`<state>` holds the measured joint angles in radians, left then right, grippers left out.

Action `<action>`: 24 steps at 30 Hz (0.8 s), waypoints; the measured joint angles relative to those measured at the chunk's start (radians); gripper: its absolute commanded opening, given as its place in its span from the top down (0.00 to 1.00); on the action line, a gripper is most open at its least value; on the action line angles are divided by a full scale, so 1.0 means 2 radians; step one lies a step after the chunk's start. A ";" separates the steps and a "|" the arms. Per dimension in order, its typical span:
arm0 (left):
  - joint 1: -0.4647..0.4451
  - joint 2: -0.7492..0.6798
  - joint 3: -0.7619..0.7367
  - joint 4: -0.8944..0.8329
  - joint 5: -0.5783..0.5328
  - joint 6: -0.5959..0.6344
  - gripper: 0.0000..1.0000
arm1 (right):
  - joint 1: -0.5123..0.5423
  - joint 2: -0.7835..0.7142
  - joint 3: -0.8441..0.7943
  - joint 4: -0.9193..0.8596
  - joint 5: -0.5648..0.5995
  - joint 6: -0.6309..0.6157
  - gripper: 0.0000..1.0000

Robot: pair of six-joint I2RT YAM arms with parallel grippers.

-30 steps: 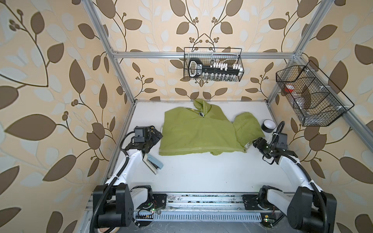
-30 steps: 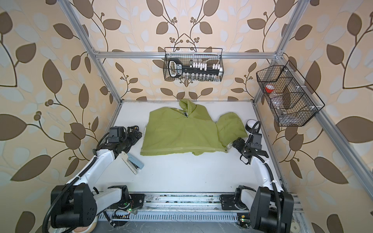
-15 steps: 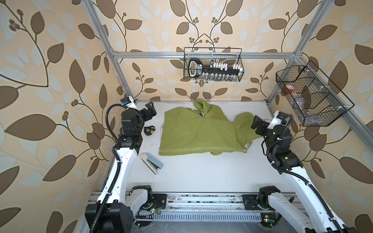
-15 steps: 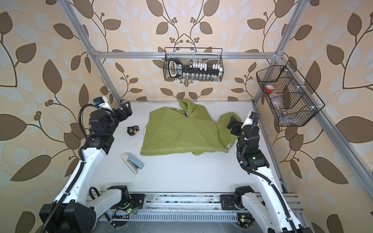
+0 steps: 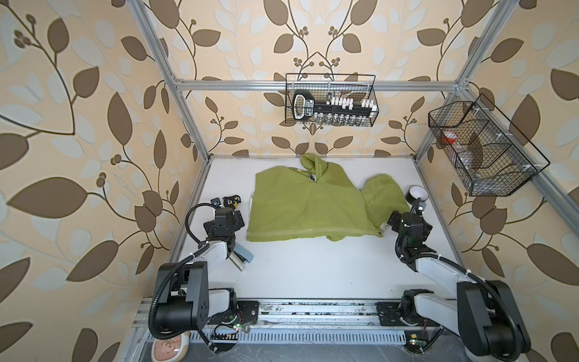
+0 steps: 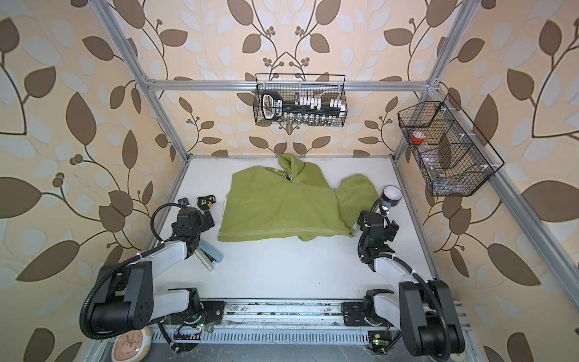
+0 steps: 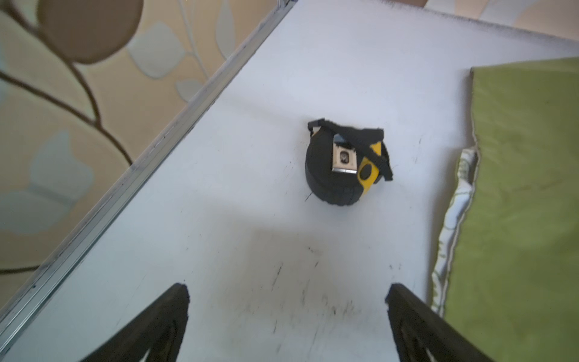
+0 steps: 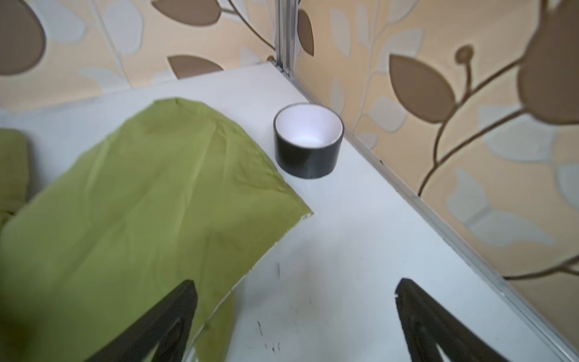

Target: Zip up the jacket

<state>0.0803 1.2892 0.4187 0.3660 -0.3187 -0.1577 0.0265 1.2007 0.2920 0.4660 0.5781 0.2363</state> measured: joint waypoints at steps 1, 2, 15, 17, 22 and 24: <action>0.000 0.008 0.010 0.007 0.005 0.002 0.01 | 0.003 0.012 -0.004 0.023 -0.002 -0.005 0.00; 0.000 0.015 0.022 0.011 0.013 0.004 0.01 | 0.004 0.018 -0.009 0.048 -0.007 -0.010 0.00; 0.000 0.011 0.004 0.007 0.016 -0.005 0.01 | 0.020 0.061 -0.054 0.262 -0.093 -0.071 0.00; 0.000 0.017 -0.002 0.024 0.017 -0.005 0.01 | 0.026 0.070 -0.076 0.275 -0.097 -0.074 0.00; -0.002 0.082 -0.037 0.161 0.048 0.009 0.01 | 0.015 0.075 -0.087 0.293 -0.106 -0.076 0.00; -0.005 0.108 -0.036 0.151 0.055 0.014 0.01 | 0.014 0.075 -0.084 0.294 -0.107 -0.075 0.00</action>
<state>0.0708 1.5059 0.3458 0.6685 -0.2085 -0.1291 0.0547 1.3506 0.1242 1.0531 0.3645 0.0856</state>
